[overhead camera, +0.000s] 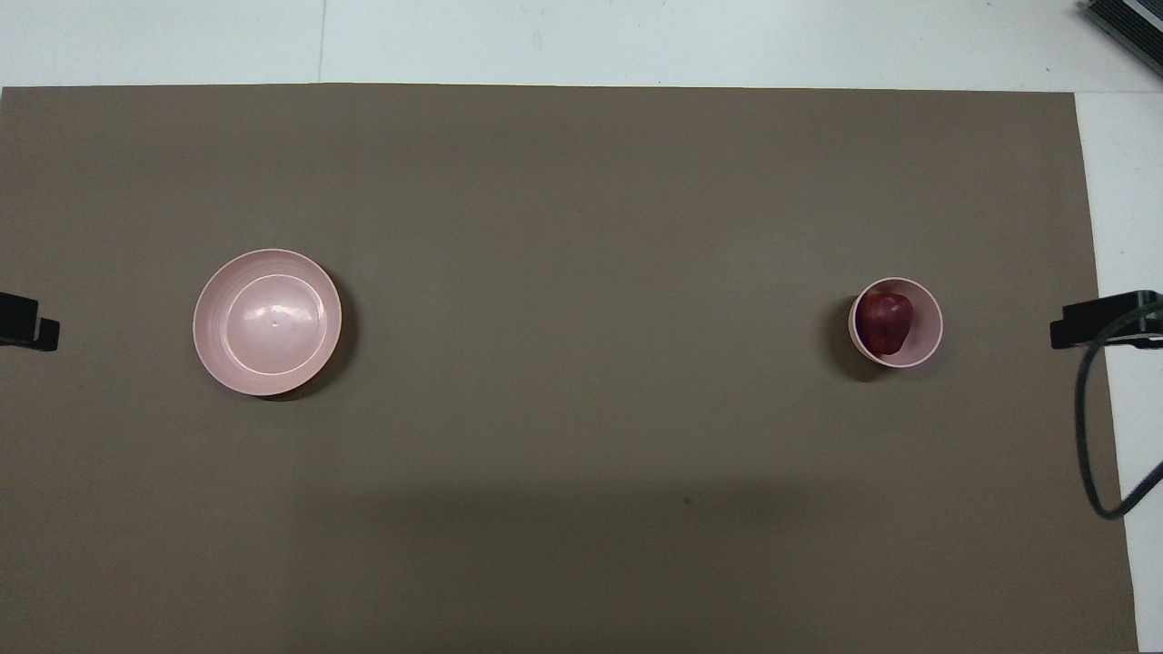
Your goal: Move apple from plate to bowl
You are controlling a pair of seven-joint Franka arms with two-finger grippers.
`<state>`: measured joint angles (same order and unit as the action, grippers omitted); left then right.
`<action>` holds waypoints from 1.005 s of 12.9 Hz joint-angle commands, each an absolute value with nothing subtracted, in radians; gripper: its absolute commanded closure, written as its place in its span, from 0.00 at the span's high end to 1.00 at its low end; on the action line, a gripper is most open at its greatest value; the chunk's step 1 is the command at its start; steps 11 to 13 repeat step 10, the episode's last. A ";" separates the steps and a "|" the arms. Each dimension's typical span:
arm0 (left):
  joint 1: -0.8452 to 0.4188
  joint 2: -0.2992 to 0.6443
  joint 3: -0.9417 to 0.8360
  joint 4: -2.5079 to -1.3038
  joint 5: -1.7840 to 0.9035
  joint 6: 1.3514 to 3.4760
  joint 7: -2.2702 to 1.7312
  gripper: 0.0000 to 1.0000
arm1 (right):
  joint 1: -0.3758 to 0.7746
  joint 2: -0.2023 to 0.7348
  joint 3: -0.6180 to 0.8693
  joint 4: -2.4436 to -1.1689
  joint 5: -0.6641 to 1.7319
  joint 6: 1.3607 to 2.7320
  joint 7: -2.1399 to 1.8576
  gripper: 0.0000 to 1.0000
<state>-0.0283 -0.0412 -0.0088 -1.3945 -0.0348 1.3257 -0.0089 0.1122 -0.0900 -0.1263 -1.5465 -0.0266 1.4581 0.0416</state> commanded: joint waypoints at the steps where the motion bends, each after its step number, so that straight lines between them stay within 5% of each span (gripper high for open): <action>1: -0.014 -0.055 -0.015 -1.407 -0.037 1.316 -0.006 1.00 | 0.106 -0.092 -0.123 -1.548 -0.025 1.474 0.014 1.00; 13: -0.021 -0.060 -0.017 -1.413 -0.037 1.301 -0.008 1.00 | 0.103 -0.094 -0.115 -1.511 -0.025 1.407 0.017 1.00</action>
